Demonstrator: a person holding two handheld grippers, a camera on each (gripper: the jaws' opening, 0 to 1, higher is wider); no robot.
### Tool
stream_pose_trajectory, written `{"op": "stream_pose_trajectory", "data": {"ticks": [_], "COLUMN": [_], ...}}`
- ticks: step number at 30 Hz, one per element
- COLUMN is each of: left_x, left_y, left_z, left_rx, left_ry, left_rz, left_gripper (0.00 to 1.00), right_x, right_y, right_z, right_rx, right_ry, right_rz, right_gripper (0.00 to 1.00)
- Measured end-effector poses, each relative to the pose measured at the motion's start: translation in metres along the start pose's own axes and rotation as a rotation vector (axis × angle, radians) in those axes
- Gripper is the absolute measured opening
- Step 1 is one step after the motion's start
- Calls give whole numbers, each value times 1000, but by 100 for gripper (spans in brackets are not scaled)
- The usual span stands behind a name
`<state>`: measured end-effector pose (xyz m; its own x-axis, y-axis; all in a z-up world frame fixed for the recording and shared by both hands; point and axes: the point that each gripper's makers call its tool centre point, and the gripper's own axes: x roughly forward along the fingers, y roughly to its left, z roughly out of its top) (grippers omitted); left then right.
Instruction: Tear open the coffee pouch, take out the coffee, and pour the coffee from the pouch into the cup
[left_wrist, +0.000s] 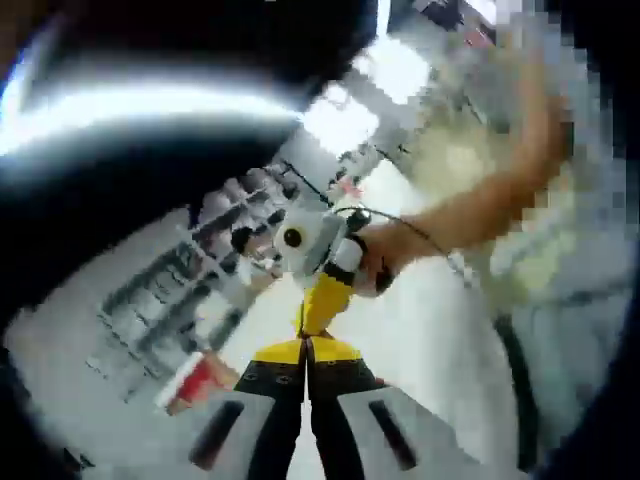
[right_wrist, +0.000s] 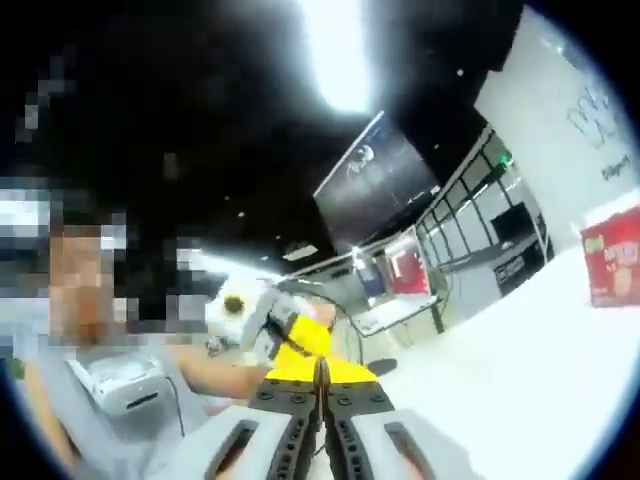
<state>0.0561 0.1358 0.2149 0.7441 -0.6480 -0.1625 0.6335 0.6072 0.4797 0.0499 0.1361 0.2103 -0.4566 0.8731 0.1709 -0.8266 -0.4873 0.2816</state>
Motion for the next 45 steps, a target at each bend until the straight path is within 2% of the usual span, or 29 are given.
{"op": "stream_pose_trajectory", "data": {"ticks": [1, 2, 4, 8, 11, 13, 15, 17, 18, 20, 22, 24, 26, 27, 28, 30, 36, 38, 41, 42, 45], "left_x": [-1, -1, -3, -6, -8, -7, -6, -4, -4, -2, -2, -3, -5, -6, -7, -10, -15, -15, -12, -11, -9], "left_y": [1, 3, 1, 3, -1, -5, -4, 0, 0, 3, 1, 0, -3, -8, -8, -7, -10, -6, 7, 14, 24], "left_z": [-3, -5, -10, -12, -10, -8, -9, -13, -16, -20, -24, -25, -24, -23, -22, -19, -16, -17, -24, -28, -38], "left_rx": [-107, -253, -550, -1046, -1229, -1270, -1285, -1242, -1208, -1095, -952, -821, -691, -658, -640, -631, -667, -648, -608, -600, -607], "left_ry": [4, -22, -29, -160, -244, -282, -316, -332, -316, -300, -234, -196, -159, -135, -133, -145, -185, -192, -183, -174, -145], "left_rz": [-30, -84, -198, -394, -483, -490, -460, -366, -329, -241, -200, -201, -194, -213, -216, -234, -314, -256, -104, -39, 85], "left_gripper": [3, 3, 3, 3, 3, 3, 3, 2, 2, 3, 3, 3, 4, 4, 4, 4, 3, 3, 2, 2, 2], "right_x": [0, 0, 1, 4, 6, 6, 6, 4, 4, 4, 5, 5, 5, 7, 6, 8, 12, 12, 12, 12, 13], "right_y": [-2, -1, 0, 1, 4, 4, 1, -8, -11, -16, -18, -15, -14, -10, -10, -3, 8, 4, -10, -17, -28], "right_z": [-1, 0, -5, -3, -1, 2, 4, 4, 2, -1, -6, -10, -12, -16, -15, -14, -15, -14, -9, -8, -9], "right_rx": [-22, -46, -88, -179, -235, -291, -311, -330, -337, -333, -328, -278, -272, -254, -258, -240, -253, -266, -313, -333, -366], "right_ry": [12, 14, 40, 22, 6, -17, -38, -57, -53, -59, -51, -54, -52, -41, -44, -62, -61, -62, -79, -93, -115], "right_rz": [-8, -16, -27, -44, -52, -79, -112, -184, -208, -260, -264, -239, -221, -189, -189, -144, -97, -135, -268, -333, -460], "right_gripper": [1, 1, 1, 1, 1, 1, 1, 1, 1, 1, 1, 1, 1, 1, 1, 1, 1, 1, 1, 1, 1]}}
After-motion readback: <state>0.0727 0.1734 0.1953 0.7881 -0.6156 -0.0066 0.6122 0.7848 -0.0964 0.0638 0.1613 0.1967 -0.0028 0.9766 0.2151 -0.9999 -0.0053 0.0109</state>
